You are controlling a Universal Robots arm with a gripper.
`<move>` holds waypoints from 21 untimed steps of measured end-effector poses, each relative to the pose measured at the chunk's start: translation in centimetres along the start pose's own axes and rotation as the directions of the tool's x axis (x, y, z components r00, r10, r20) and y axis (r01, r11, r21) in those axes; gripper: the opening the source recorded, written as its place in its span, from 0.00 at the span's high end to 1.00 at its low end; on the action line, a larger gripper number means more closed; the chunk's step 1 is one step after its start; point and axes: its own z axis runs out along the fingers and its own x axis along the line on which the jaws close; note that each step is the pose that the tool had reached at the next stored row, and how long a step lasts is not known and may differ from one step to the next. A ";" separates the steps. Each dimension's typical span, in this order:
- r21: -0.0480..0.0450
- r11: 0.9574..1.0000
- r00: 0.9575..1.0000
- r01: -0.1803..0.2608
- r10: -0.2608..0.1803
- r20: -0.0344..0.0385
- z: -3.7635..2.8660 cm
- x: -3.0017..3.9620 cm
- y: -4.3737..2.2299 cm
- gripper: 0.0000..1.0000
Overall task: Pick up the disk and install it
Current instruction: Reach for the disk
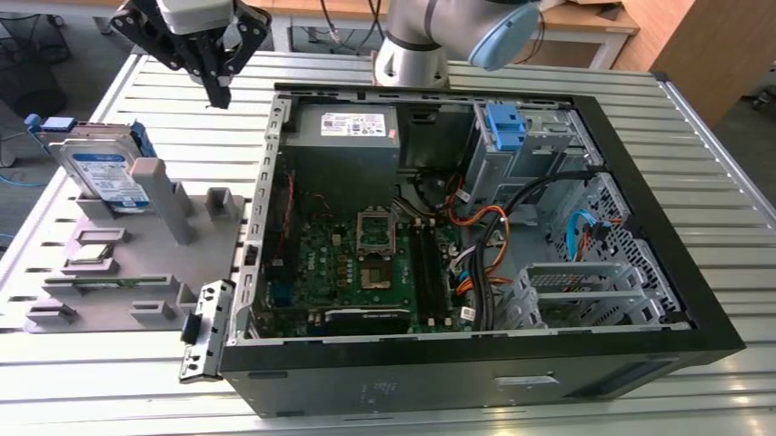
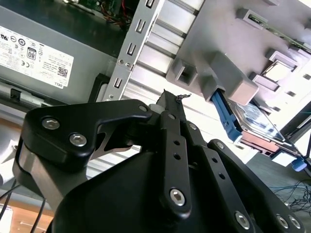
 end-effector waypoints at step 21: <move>0.000 1.000 1.000 -0.002 0.002 0.000 0.09 5.06 -0.40 0.89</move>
